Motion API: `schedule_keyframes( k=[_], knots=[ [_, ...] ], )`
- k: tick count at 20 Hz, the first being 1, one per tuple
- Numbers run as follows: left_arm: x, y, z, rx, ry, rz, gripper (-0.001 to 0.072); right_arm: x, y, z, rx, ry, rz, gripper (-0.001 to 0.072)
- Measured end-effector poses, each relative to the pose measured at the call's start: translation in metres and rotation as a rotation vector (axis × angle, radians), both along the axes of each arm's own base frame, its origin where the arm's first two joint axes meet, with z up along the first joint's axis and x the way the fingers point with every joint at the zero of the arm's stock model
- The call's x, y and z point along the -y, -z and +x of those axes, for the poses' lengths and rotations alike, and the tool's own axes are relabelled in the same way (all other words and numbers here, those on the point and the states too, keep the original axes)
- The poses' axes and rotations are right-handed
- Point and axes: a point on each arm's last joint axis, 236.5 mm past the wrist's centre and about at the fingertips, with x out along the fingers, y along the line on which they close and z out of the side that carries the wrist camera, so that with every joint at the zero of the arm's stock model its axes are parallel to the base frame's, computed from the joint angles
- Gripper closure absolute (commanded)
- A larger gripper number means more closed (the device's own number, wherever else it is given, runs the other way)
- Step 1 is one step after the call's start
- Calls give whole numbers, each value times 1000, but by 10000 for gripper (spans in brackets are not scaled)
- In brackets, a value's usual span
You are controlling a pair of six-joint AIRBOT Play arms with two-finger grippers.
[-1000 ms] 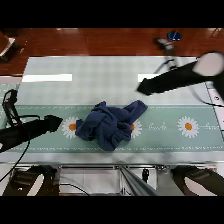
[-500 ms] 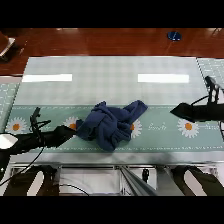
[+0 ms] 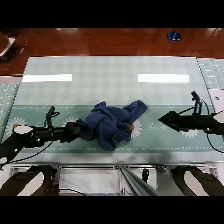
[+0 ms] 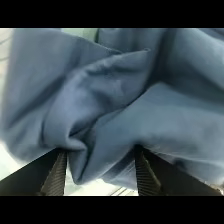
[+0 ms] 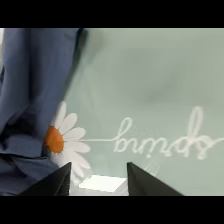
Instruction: Fold the shirts.
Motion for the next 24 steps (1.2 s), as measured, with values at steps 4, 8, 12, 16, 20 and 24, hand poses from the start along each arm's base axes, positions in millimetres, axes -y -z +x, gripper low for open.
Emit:
schedule_keyframes(
  k=[4, 8, 12, 16, 20, 24],
  knots=[
    [24, 7, 11, 6, 74, -4, 687, -27, 16, 0, -33, -51, 9, 307],
    [39, 2, 27, 50, 122, -5, 686, -45, 30, 3, -74, -52, 31, 307],
    [44, -3, 34, 73, 140, -9, 685, -55, 43, 16, -105, -51, 38, 307],
    [47, -6, 35, 78, 149, -18, 686, -60, 54, 38, -139, -54, 47, 307],
    [47, -6, 35, 79, 152, -20, 686, -69, 59, 58, -178, -77, 73, 307],
    [48, -7, 35, 79, 154, -22, 686, -85, 65, 79, -179, -119, 68, 308]
  ],
)
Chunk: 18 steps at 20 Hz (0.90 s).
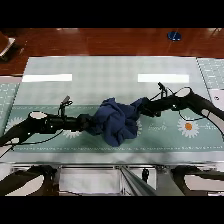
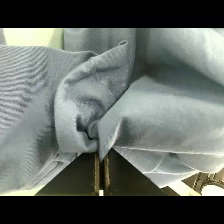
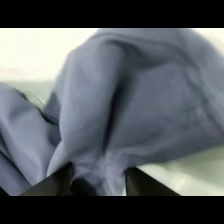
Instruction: Fold the shirts.
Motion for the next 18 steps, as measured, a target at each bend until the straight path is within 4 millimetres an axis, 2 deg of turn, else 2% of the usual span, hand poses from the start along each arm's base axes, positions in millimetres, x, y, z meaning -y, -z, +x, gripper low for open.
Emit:
schedule_keyframes(
  k=[1, 2, 3, 4, 7, 9, 10, 12, 14, 16, 18],
  knots=[
    [0, 0, 0, 0, 0, 0, 686, -6, 2, 4, -2, -14, 3, 347],
    [0, 0, 0, 0, 0, 0, 686, -11, 3, 8, -3, -27, 4, 447],
    [0, 0, 0, 0, 0, 0, 686, -16, 6, 11, -2, -46, -1, 617],
    [0, 0, 0, 0, 0, 0, 686, -19, 8, 14, 3, -63, -8, 685],
    [0, 0, 1, 1, -1, 0, 686, -31, 2, 23, 41, -126, -6, 685],
    [-2, -9, 8, 15, -5, -18, 686, -30, -12, 33, 89, -177, -22, 686],
    [-5, -19, 17, 39, -14, -32, 686, -30, -29, 43, 131, -189, -21, 686],
    [-12, -60, 45, 134, -45, -90, 686, -21, -72, 62, 228, -225, -51, 686],
    [-30, -124, 86, 299, -117, -146, 686, -3, -135, 91, 393, -217, -109, 686],
    [-53, -201, 116, 487, -183, -189, 686, 18, -219, 110, 590, -189, -173, 686],
    [-78, -276, 131, 673, -242, -195, 686, 39, -303, 110, 779, -151, -241, 686]
  ],
)
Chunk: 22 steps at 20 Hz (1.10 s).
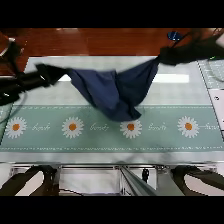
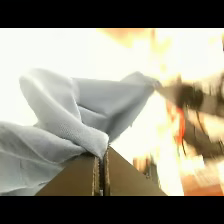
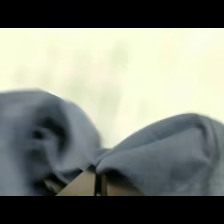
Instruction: Fold the shirts.
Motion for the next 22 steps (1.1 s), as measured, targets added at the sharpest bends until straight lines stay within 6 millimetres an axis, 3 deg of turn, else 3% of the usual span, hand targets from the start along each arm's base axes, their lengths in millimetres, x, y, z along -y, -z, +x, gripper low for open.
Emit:
schedule_keyframes(
  k=[2, 5, 7, 9, 12, 16, 19, 22],
  knots=[
    [-21, -71, -2, 163, -63, 7, 686, 18, -77, -19, 183, 35, -37, 686],
    [-45, -161, -29, 380, -152, 50, 686, 41, -173, -73, 431, 93, -100, 686],
    [-60, -207, -55, 514, -236, 145, 686, 60, -217, -118, 559, 149, -152, 686],
    [-73, -232, -78, 599, -333, 272, 686, 76, -245, -161, 642, 210, -186, 686],
    [-75, -251, -114, 666, -448, 437, 686, 100, -254, -217, 660, 297, -236, 685],
    [-61, -259, -161, 735, -521, 591, 686, 126, -233, -267, 571, 382, -291, 685],
    [-66, -250, -182, 713, -578, 680, 686, 135, -214, -283, 492, 409, -310, 685],
    [-73, -223, -178, 627, -570, 690, 686, 135, -188, -280, 401, 404, -318, 686]
  ],
)
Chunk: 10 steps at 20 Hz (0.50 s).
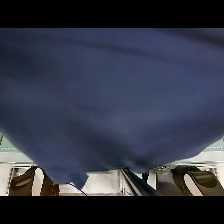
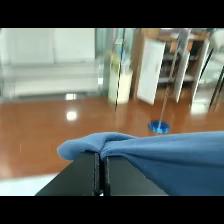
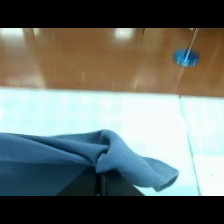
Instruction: Fold the shirts.
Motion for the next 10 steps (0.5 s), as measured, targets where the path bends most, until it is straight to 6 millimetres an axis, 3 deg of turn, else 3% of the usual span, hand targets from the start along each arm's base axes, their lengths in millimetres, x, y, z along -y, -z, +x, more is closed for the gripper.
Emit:
schedule_keyframes(
  k=[2, 4, 7, 10],
  knots=[
    [-3, 38, 17, -108, 23, -46, 686, -3, 31, 14, -91, -7, 9, 686],
    [-7, 92, 44, -251, 55, -116, 686, -8, 70, 35, -192, -22, 20, 686],
    [-4, 197, 87, -502, 118, -254, 686, -9, 136, 81, -351, -11, 26, 687],
    [7, 280, 127, -680, 144, -351, 686, -1, 198, 138, -497, 23, 21, 687]
  ],
)
